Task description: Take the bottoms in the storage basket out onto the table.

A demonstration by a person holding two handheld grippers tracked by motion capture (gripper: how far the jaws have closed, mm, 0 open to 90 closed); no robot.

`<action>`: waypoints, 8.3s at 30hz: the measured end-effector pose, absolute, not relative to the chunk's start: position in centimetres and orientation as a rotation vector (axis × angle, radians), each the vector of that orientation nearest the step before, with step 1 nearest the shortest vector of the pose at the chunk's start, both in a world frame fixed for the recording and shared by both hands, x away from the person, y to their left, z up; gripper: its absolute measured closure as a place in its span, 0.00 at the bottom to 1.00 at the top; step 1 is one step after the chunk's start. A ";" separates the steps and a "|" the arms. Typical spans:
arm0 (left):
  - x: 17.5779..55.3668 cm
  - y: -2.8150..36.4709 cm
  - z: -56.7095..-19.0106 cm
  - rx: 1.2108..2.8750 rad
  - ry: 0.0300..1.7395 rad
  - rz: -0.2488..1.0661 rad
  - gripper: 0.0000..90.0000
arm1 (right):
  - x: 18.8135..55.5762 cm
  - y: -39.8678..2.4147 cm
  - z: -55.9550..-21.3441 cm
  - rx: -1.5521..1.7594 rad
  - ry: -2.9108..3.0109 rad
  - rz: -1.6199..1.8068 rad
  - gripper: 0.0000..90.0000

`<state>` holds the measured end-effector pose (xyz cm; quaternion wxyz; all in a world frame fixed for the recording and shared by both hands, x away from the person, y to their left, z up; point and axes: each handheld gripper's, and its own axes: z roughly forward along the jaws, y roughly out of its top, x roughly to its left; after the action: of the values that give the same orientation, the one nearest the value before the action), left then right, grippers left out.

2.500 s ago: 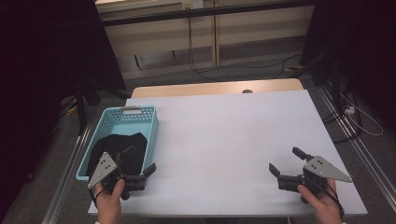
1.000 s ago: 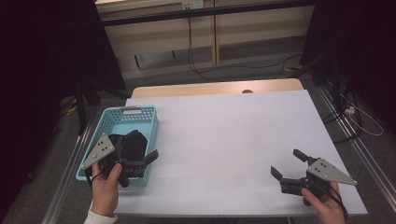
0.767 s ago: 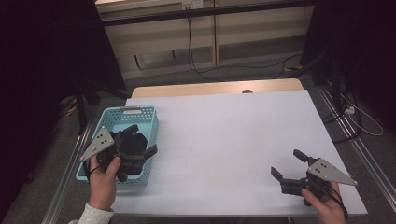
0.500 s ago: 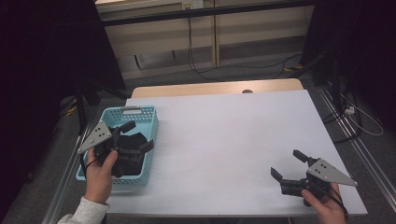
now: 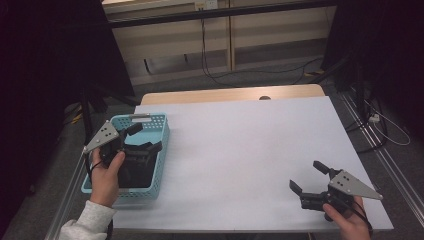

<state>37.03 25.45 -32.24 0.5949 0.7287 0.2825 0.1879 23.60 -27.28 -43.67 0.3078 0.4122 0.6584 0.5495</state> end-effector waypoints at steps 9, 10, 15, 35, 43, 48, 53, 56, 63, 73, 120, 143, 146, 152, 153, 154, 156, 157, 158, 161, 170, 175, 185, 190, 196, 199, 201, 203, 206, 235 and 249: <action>38.2 25.7 -32.5 1.719 0.668 0.460 0.01 | 23.6 -27.3 -43.6 1.074 1.747 1.457 0.01; 38.3 25.8 -32.5 1.720 0.673 0.463 0.01 | 23.6 -27.3 -43.7 1.073 1.749 1.457 0.01; 39.1 26.5 -32.7 1.718 0.694 0.478 0.02 | 23.6 -27.2 -43.7 1.077 1.749 1.454 0.01; 42.1 29.7 -35.8 1.836 0.836 0.506 0.02 | 23.6 -27.2 -43.7 1.070 1.754 1.453 0.01; 43.2 30.9 -37.5 1.928 0.903 0.514 0.03 | 23.6 -27.0 -43.7 1.048 1.774 1.457 0.01; 43.9 31.2 -38.5 1.996 0.927 0.501 0.04 | 23.5 -27.0 -43.6 1.046 1.770 1.464 0.01; 44.3 31.3 -39.5 2.044 0.951 0.481 0.04 | 23.5 -27.0 -43.6 1.044 1.777 1.465 0.01; 44.5 31.1 -39.9 2.079 0.956 0.480 0.04 | 23.5 -27.0 -43.6 1.044 1.775 1.468 0.01; 44.7 31.3 -40.7 2.165 0.972 0.471 0.04 | 23.5 -27.0 -43.6 1.037 1.780 1.476 0.01; 44.9 31.6 -42.4 2.221 1.012 0.433 0.04 | 23.5 -26.8 -43.7 1.037 1.801 1.477 0.01; 45.3 32.9 -44.0 2.296 1.101 0.279 0.04 | 23.4 -26.8 -43.7 1.022 1.819 1.483 0.01; 44.9 32.6 -42.9 2.312 1.053 0.141 0.74 | 23.6 -26.7 -43.9 1.035 1.826 1.478 0.01; 45.0 32.4 -42.8 2.320 1.047 0.151 0.76 | 23.6 -26.7 -43.9 1.036 1.827 1.476 0.01; 45.4 31.9 -42.5 2.332 1.069 0.181 0.79 | 23.6 -26.7 -43.9 1.040 1.831 1.470 0.01; 45.5 31.7 -42.4 2.327 1.073 0.190 0.80 | 23.7 -26.7 -43.9 1.041 1.831 1.472 0.01; 45.6 31.4 -42.4 2.323 1.068 0.205 0.80 | 23.7 -26.7 -43.9 1.041 1.833 1.472 0.01; 45.8 30.8 -42.6 2.303 1.057 0.218 0.80 | 23.7 -26.7 -44.0 1.040 1.838 1.468 0.01; 45.9 30.5 -42.7 2.301 1.046 0.216 0.80 | 23.7 -26.6 -44.0 1.038 1.841 1.468 0.01; 46.0 30.1 -42.9 2.290 1.043 0.214 0.80 | 23.7 -26.6 -44.0 1.037 1.843 1.469 0.01; 46.2 29.7 -42.9 2.287 1.035 0.205 0.80 | 23.7 -26.6 -44.0 1.037 1.841 1.471 0.01; 46.3 30.8 -42.4 2.225 1.016 0.360 0.31 | 23.5 -26.9 -44.0 1.051 1.836 1.467 0.01; 46.1 32.2 -41.4 2.191 1.097 0.403 0.10 | 23.6 -26.8 -44.0 1.047 1.841 1.462 0.01; 45.1 33.7 -41.9 2.246 1.148 0.386 0.04 | 23.6 -26.7 -44.0 1.049 1.847 1.460 0.01; 45.0 33.6 -43.3 2.234 1.213 0.264 0.02 | 23.6 -26.7 -44.0 1.049 1.850 1.457 0.01; 44.9 33.2 -43.9 2.215 1.246 0.263 0.00 | 23.6 -26.7 -44.1 1.046 1.853 1.458 0.01; 44.9 32.5 -44.0 2.215 1.276 0.259 0.00 | 23.7 -26.7 -44.1 1.048 1.853 1.458 0.01; 44.8 31.8 -43.9 2.262 1.258 0.284 0.01 | 23.7 -26.6 -44.1 1.044 1.855 1.458 0.01; 44.8 31.1 -43.6 2.276 1.245 0.247 0.09 | 23.7 -26.5 -44.0 1.039 1.857 1.458 0.01; 44.9 30.6 -43.3 2.303 1.254 0.219 0.22 | 23.7 -26.5 -44.0 1.040 1.859 1.452 0.01; 45.4 30.1 -41.4 2.243 1.373 0.116 0.80 | 23.9 -26.5 -44.1 1.040 1.863 1.450 0.02; 46.1 31.3 -34.1 2.199 1.385 0.192 0.82 | 23.8 -26.7 -44.1 1.046 1.851 1.454 0.02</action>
<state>46.07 31.32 -34.10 0.2644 0.8138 0.5126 0.0710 23.77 -26.71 -44.07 0.2790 0.3901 0.6900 0.5421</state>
